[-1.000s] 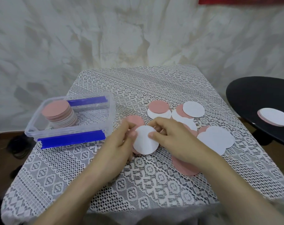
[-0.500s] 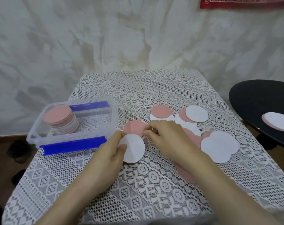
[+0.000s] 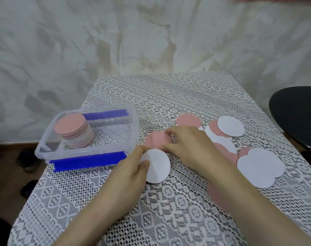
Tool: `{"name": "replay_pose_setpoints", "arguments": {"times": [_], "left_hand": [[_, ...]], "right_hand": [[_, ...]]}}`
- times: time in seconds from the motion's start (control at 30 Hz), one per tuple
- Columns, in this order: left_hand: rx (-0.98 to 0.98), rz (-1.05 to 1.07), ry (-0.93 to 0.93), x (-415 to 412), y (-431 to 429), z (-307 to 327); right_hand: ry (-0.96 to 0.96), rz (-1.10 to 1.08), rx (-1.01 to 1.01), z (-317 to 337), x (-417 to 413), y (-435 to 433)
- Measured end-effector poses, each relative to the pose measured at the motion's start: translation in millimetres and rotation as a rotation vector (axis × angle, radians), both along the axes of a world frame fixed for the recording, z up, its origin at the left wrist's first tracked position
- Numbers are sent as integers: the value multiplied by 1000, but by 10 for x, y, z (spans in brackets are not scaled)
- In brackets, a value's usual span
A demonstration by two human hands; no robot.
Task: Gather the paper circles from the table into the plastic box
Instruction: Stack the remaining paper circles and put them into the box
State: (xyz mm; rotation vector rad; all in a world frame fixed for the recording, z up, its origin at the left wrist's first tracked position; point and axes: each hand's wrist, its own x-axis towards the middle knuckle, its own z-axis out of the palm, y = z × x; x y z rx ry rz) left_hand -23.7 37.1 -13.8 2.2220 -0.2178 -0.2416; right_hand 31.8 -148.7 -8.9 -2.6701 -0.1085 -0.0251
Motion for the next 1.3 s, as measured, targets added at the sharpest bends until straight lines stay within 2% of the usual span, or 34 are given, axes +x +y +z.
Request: {"name": "replay_pose_setpoints", "arguments": {"times": [0.1, 0.3, 0.43, 0.5, 0.57, 0.67, 0.77, 0.9, 1.03, 1.2, 1.3], "left_hand": [[-2, -4, 0, 2, 1, 13], [2, 4, -38, -4, -17, 6], [29, 22, -73, -8, -46, 4], [35, 34, -87, -10, -67, -14], [17, 42, -95, -16, -93, -39], [-71, 35, -97, -52, -156, -47], [-149, 5, -107, -125, -243, -3], [-111, -80, -180, -194, -322, -3], [-24, -69, -297, -248, -335, 1], [74, -54, -384, -241, -290, 1], [152, -70, -394, -227, -268, -8]], "right_hand": [[18, -14, 91, -3, 3, 10], [-101, -38, 328, -61, -77, -68], [-182, -113, 595, -23, -171, -179], [-176, -143, 749, 3, -231, -270], [-143, -138, 821, 28, -303, -356], [-36, -81, 832, 21, -459, -425], [-2, -34, 755, -29, -621, -437], [-2, -24, 751, -66, -758, -389], [-33, 16, 694, -41, -824, -369], [-160, 116, 292, 5, -901, -374], [-184, 143, 158, 7, -914, -350]]}}
